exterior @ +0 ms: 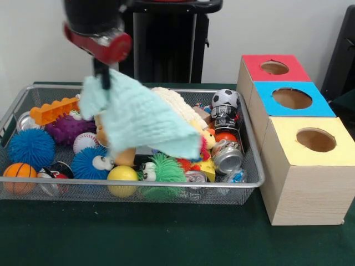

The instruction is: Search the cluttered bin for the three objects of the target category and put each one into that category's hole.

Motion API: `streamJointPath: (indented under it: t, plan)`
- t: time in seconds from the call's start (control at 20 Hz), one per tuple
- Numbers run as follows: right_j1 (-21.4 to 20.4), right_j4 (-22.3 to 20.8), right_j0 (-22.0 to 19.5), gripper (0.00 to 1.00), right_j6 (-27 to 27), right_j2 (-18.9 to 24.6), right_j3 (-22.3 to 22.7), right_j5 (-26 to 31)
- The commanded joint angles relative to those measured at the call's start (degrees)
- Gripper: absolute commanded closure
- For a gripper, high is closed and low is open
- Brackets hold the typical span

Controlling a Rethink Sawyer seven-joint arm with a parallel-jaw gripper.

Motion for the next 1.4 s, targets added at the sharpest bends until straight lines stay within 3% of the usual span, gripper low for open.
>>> streamJointPath:
  t: [0.05, 0.55, 0.6, 0.9, 1.4]
  plan:
    - [-3.41, -6.77, -7.33, 1.0, -28.56, 7.4, 10.04, 1.48]
    - [-5.18, -9.52, -9.73, 1.0, -26.92, 7.58, 16.21, -5.8]
    - [-5.38, -8.77, -10.96, 0.0, -26.2, 9.05, 17.57, -7.33]
    - [-4.19, -9.35, -8.89, 0.0, -21.95, 9.46, 17.93, -9.65]
    - [-6.39, -6.89, -5.06, 0.0, -16.32, 9.83, 20.28, -9.75]
